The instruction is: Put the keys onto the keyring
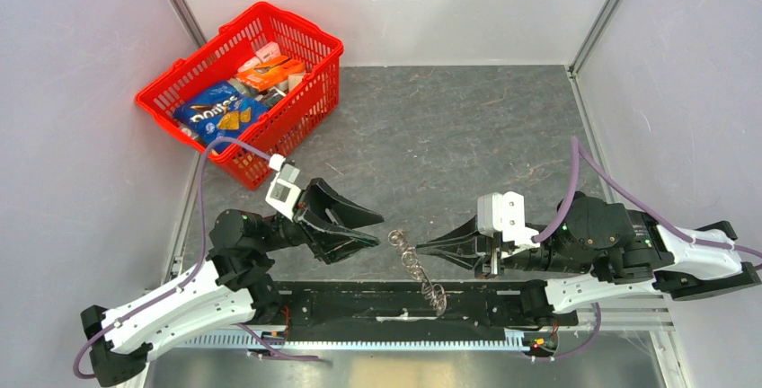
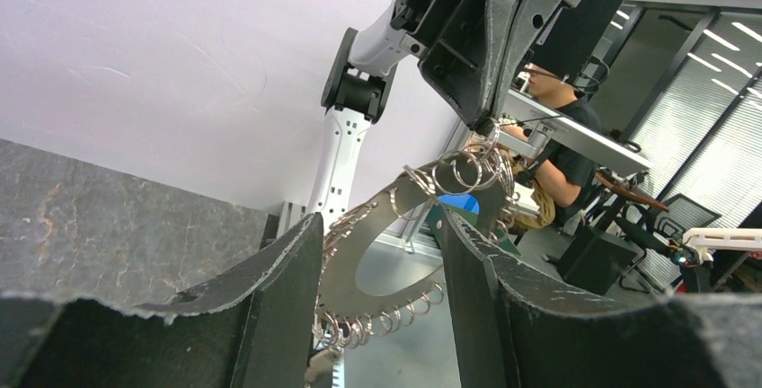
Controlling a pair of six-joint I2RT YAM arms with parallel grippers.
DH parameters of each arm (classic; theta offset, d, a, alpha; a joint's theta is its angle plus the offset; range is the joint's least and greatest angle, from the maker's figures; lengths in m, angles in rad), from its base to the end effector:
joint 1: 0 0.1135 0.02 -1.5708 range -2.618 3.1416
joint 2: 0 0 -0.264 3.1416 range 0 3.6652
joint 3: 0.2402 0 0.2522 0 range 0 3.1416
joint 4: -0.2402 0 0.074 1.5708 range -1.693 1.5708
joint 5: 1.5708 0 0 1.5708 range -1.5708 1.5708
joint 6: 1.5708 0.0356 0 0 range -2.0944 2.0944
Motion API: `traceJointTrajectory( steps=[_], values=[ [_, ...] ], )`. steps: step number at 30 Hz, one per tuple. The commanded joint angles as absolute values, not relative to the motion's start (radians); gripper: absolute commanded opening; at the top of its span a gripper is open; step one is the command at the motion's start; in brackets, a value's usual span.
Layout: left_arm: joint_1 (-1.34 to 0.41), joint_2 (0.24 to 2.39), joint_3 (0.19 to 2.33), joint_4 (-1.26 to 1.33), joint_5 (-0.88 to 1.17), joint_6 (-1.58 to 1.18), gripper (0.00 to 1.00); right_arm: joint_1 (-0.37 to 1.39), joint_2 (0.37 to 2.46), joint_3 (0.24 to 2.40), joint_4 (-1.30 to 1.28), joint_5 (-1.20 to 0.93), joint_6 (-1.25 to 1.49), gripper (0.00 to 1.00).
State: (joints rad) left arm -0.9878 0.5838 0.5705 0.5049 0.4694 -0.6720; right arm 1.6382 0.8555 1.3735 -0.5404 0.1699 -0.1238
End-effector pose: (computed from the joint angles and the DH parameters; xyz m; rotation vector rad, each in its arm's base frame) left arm 0.0629 -0.1246 0.3657 0.6739 1.1299 -1.7026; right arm -0.0034 0.1391 0.4838 -1.2124 1.1825 1.0292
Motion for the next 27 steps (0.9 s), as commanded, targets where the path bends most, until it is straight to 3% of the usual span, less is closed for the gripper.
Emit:
traceJointTrajectory(
  steps=[1,27],
  values=[
    [-0.986,0.589,0.564,0.592,0.455,-0.727,0.58,1.635,0.847,1.422,-0.492,0.165,-0.114,0.0],
    [-0.986,0.656,0.547,0.705,0.476,-0.739,0.57,1.635,0.851,1.431,-0.474,0.157,-0.097,0.0]
  ],
)
